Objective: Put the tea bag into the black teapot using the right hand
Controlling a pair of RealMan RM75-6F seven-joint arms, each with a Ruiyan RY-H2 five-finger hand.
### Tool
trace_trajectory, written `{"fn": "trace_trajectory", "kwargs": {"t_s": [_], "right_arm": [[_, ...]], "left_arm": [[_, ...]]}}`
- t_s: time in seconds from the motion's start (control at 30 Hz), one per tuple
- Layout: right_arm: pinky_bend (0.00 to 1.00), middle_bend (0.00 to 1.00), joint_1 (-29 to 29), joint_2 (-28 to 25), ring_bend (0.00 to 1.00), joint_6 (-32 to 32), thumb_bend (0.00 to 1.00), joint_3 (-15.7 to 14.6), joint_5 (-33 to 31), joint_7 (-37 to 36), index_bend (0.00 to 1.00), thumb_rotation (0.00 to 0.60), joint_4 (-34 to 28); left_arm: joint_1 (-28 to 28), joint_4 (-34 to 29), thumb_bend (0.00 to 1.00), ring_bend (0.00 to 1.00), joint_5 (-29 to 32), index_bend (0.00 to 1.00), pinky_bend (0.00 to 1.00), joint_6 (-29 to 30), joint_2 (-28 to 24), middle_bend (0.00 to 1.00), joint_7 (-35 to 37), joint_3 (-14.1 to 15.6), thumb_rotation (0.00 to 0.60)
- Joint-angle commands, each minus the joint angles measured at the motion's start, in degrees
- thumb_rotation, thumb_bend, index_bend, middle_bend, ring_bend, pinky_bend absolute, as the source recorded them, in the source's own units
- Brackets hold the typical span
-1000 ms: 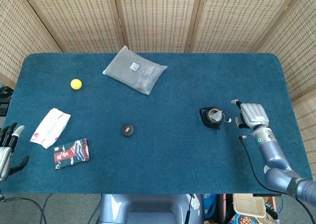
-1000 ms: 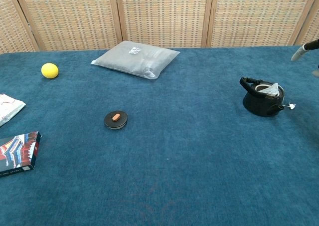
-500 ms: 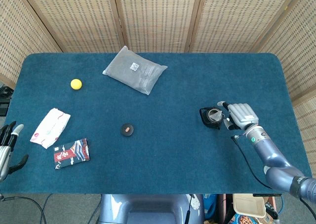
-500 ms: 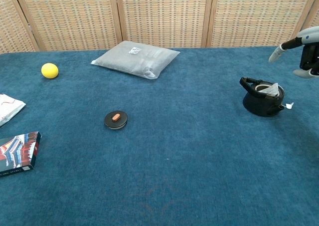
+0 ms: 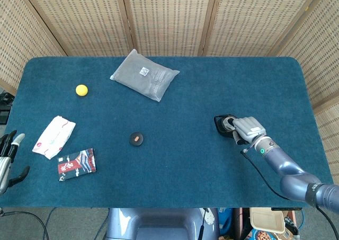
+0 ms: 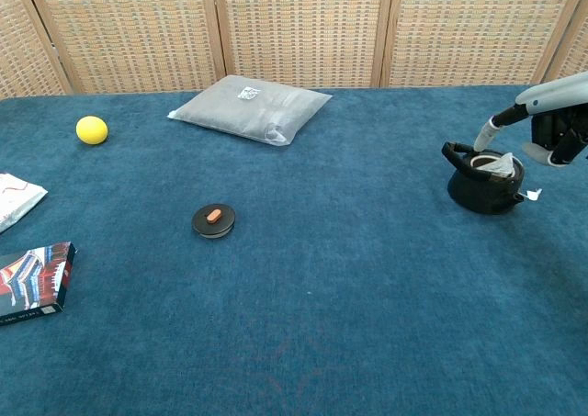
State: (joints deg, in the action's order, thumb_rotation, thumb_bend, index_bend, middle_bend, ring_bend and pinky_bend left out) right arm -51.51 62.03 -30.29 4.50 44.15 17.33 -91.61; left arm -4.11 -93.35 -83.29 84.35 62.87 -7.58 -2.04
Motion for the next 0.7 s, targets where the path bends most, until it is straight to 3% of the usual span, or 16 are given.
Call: {"fn": "trace_trajectory", "kwargs": {"t_s": [0.03, 0.7], "right_arm": [[0.97, 1.00, -0.9, 0.1, 0.96, 0.1, 0.88, -1.1, -1.0, 0.5, 0.21, 0.600, 0.2], [0.97, 1.00, -3.5, 0.3, 0.96, -1.1, 0.89, -6.6, -5.0, 1.3, 0.21, 0.600, 2.2]], "left_arm": [[0.0, 0.0, 0.34, 0.00, 0.0, 0.00, 0.00, 0.0, 0.0, 0.00, 0.0, 0.0, 0.600], [-0.4, -0.4, 0.34, 0.00, -0.3, 0.00, 0.00, -0.2, 0.2, 0.00, -0.6, 0.0, 0.600]]}}
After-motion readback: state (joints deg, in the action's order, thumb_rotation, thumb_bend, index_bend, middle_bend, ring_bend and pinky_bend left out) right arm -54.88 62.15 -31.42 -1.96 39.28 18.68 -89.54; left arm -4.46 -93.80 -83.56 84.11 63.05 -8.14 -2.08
